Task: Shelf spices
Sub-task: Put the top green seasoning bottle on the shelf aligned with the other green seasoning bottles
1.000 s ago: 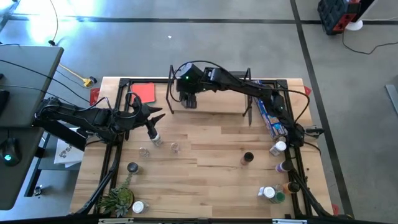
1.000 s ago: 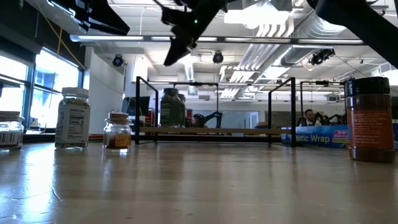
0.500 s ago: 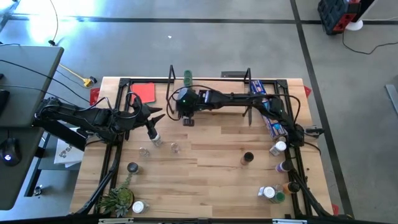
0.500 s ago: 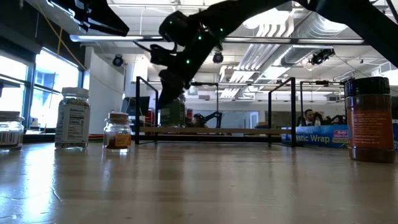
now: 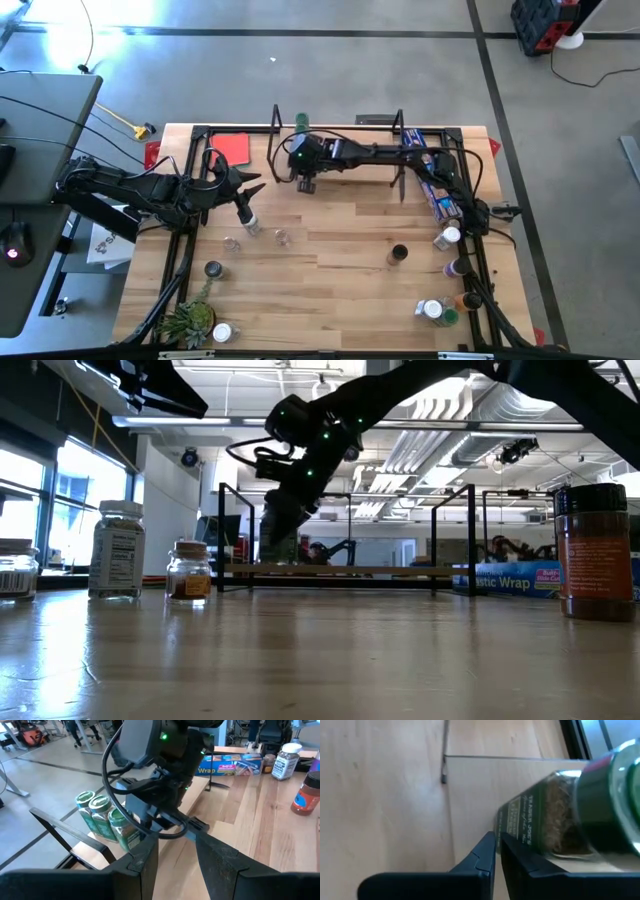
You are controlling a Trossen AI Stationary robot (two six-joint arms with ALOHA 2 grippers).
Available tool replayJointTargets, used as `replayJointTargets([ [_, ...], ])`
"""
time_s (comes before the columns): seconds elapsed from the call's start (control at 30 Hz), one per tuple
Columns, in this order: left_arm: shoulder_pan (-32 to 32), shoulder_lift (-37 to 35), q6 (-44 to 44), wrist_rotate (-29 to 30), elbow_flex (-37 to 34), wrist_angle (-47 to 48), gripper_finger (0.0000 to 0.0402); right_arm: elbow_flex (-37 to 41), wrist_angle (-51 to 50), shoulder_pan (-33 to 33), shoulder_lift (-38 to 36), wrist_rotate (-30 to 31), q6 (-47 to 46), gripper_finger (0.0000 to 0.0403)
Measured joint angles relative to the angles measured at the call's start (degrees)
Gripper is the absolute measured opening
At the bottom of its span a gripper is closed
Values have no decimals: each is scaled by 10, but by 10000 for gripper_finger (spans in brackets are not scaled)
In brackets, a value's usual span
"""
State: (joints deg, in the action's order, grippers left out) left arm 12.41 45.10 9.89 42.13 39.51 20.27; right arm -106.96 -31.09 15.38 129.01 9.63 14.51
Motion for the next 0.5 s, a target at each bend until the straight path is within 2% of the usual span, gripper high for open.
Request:
replayJointTargets([
  [0.23,0,0,0,0,0,0,127,-2,-23,-1,-1,34,-6,20],
  [0.5,0,0,0,0,0,0,127,-62,-91,-19,-1,52,0,20],
])
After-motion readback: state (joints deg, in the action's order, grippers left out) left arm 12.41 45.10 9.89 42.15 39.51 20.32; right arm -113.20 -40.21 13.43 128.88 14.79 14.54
